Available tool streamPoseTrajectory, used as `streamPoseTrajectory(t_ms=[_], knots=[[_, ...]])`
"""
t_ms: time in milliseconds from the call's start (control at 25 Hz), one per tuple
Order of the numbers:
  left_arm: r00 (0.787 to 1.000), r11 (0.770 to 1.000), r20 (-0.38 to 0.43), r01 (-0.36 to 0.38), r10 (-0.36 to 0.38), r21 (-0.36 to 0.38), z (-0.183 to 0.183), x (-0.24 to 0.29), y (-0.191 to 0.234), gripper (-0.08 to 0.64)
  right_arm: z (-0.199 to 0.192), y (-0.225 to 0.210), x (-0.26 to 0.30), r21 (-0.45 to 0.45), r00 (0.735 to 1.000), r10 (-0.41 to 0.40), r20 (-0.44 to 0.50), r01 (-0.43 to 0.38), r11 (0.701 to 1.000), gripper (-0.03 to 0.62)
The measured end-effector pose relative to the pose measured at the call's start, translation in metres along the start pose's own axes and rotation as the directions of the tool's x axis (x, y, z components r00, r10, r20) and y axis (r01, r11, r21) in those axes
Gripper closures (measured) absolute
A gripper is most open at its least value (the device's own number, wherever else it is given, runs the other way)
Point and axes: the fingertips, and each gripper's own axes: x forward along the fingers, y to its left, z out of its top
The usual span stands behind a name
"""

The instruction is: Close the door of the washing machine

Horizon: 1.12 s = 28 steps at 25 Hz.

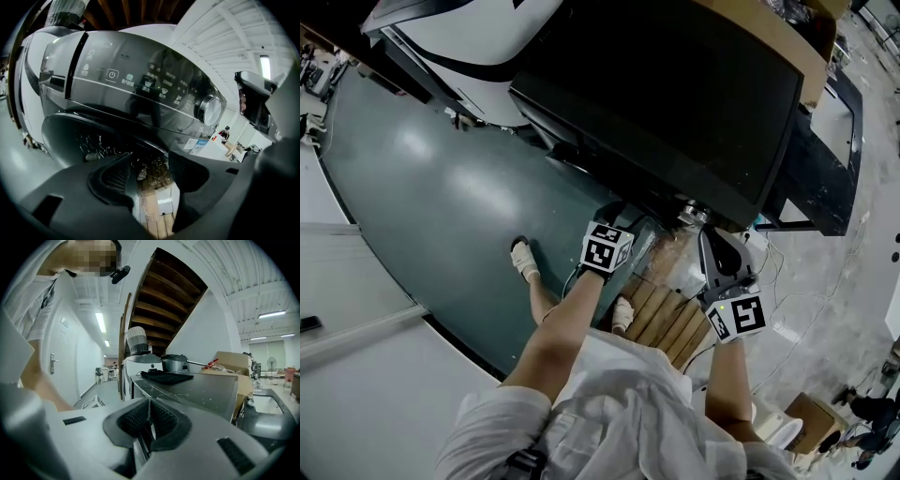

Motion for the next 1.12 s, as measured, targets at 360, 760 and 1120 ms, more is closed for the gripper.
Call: streamPoseTrajectory(t_ms=[360, 760, 1120], knots=[[0.989, 0.990, -0.018, 0.143, -0.143, -0.010, -0.003, -0.009, -0.008, 0.250, 0.016, 0.012, -0.008, -0.013, 1.000, -0.005, 0.009, 0.005, 1.000, 0.560], [0.967, 0.991, 0.222, 0.130, -0.126, -0.002, 0.060, -0.114, 0.015, 0.232, 0.032, 0.007, -0.044, -0.026, 0.999, -0.044, 0.025, 0.045, 0.999, 0.560], [0.891, 0.992, 0.454, -0.073, 0.018, 0.104, 0.130, -0.252, 0.013, 0.341, 0.063, 0.012, -0.071, -0.036, 0.993, -0.069, 0.097, 0.073, 0.997, 0.561]])
